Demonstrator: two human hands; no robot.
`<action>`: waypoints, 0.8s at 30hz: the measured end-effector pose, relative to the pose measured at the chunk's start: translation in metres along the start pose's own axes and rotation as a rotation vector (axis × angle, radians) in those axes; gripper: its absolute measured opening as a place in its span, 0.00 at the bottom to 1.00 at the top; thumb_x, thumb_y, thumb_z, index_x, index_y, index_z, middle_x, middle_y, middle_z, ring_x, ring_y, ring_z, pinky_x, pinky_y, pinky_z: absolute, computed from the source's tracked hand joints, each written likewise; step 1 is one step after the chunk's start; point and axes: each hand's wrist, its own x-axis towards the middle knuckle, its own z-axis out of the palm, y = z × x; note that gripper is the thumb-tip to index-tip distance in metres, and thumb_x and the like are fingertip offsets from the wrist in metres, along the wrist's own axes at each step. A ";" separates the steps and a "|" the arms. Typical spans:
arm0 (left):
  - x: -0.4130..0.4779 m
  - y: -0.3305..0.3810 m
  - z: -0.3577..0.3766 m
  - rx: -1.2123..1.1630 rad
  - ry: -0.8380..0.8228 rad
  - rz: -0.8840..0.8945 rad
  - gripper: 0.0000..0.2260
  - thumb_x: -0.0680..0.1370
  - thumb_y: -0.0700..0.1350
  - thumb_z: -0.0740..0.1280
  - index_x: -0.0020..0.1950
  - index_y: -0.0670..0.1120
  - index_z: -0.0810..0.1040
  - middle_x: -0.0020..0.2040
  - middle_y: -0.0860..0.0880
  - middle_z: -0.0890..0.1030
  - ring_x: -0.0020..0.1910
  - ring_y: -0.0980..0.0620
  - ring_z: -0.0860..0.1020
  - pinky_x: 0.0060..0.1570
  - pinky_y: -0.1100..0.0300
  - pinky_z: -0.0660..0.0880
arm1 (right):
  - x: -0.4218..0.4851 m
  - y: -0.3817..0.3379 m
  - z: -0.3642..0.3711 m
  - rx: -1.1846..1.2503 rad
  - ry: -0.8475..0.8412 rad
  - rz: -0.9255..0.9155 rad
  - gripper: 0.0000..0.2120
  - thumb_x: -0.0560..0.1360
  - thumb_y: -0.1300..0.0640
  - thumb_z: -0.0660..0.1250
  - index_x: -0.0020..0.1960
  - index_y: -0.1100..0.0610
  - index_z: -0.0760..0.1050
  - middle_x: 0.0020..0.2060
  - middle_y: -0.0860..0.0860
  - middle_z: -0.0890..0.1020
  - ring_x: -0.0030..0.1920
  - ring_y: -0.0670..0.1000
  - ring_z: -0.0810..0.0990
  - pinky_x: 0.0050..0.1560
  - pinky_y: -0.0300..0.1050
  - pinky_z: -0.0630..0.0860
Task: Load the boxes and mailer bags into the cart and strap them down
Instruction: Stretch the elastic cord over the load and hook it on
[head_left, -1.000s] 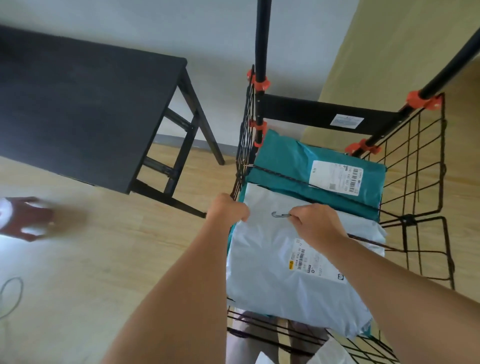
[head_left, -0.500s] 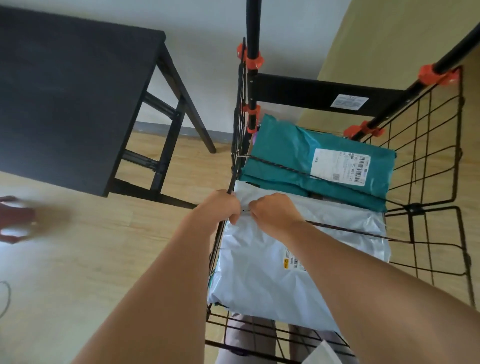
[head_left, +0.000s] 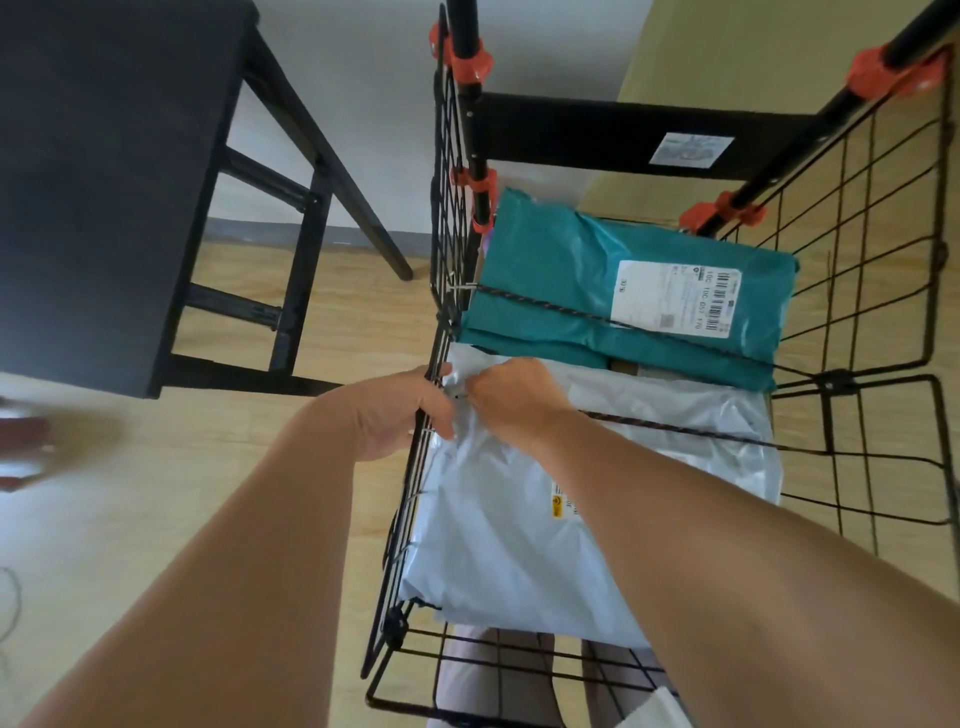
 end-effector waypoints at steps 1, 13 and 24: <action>-0.001 0.001 0.000 0.003 -0.012 0.001 0.42 0.56 0.31 0.66 0.70 0.49 0.67 0.62 0.44 0.76 0.55 0.47 0.76 0.48 0.56 0.71 | 0.001 -0.001 0.001 0.007 0.003 0.000 0.13 0.78 0.65 0.60 0.55 0.52 0.79 0.42 0.47 0.81 0.45 0.55 0.80 0.38 0.45 0.66; 0.005 0.001 -0.006 -0.029 -0.061 -0.002 0.38 0.57 0.31 0.65 0.67 0.48 0.72 0.57 0.46 0.79 0.50 0.47 0.77 0.58 0.52 0.66 | 0.006 0.002 0.017 0.013 -0.014 -0.143 0.08 0.80 0.63 0.59 0.55 0.54 0.75 0.30 0.46 0.64 0.38 0.54 0.76 0.38 0.46 0.66; 0.007 -0.003 -0.015 -0.053 -0.224 0.023 0.48 0.48 0.51 0.83 0.68 0.58 0.73 0.62 0.48 0.74 0.59 0.47 0.74 0.70 0.46 0.64 | 0.001 0.007 0.021 0.029 0.043 -0.181 0.11 0.81 0.61 0.58 0.61 0.57 0.73 0.44 0.50 0.80 0.49 0.56 0.81 0.41 0.47 0.66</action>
